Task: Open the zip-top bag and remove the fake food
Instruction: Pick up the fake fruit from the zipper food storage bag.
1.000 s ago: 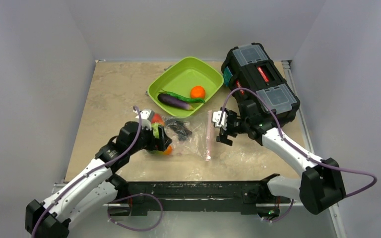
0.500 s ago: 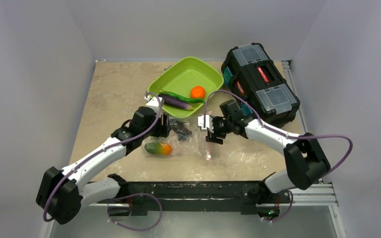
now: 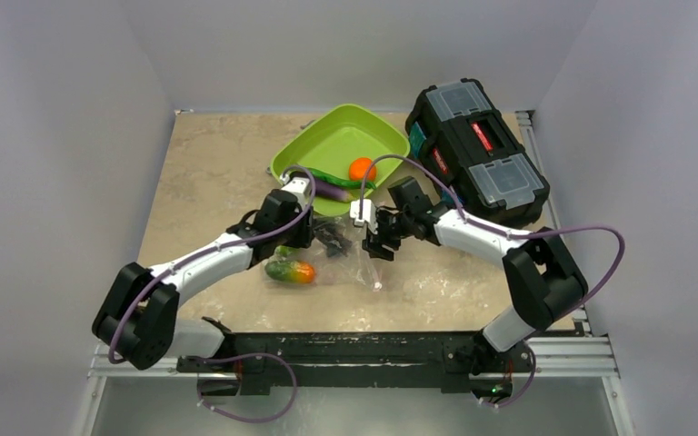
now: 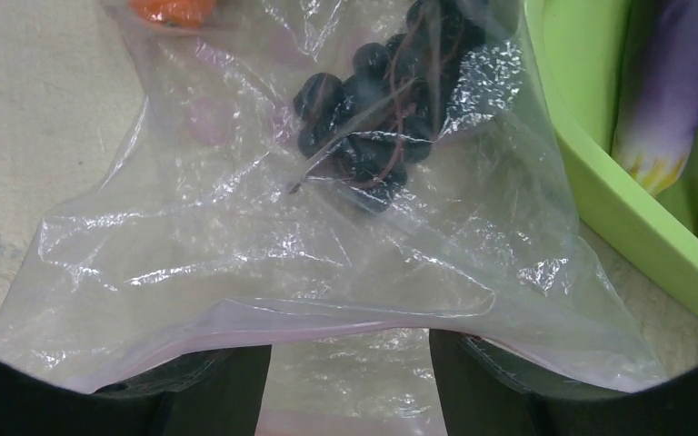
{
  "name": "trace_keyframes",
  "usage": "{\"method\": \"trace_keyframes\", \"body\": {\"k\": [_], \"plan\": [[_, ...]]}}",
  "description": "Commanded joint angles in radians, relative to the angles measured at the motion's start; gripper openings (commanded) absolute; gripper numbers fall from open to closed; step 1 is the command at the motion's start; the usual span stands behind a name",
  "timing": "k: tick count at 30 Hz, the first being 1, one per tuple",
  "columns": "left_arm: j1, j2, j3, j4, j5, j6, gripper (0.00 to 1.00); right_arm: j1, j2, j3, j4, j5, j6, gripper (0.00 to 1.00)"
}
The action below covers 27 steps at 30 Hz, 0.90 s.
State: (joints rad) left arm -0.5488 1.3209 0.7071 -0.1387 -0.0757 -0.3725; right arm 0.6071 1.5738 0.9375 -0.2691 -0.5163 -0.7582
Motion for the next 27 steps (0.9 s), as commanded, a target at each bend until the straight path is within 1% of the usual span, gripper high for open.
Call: {"method": "trace_keyframes", "body": {"k": [1, 7, 12, 16, 19, 27], "plan": [[0.01, 0.039, -0.015, 0.086, 0.049, -0.002, 0.37, -0.001, 0.019, 0.04, 0.047, -0.003, 0.136, 0.64], [0.009, 0.109, -0.001, 0.1, 0.105, -0.006, 0.33, 0.007, 0.101, 0.09, 0.044, 0.043, 0.174, 0.65], [0.01, 0.171, 0.006, 0.107, 0.122, -0.003, 0.31, 0.05, 0.158, 0.141, 0.024, 0.074, 0.124, 0.67], [0.009, 0.216, 0.008, 0.122, 0.158, -0.009, 0.24, 0.09, 0.216, 0.194, -0.002, 0.092, 0.086, 0.68], [0.009, 0.251, 0.008, 0.122, 0.182, -0.012, 0.21, 0.12, 0.236, 0.227, -0.015, 0.106, 0.066, 0.69], [0.01, 0.305, 0.012, 0.179, 0.245, -0.032, 0.18, 0.17, 0.306, 0.311, -0.022, 0.129, 0.089, 0.69]]}}
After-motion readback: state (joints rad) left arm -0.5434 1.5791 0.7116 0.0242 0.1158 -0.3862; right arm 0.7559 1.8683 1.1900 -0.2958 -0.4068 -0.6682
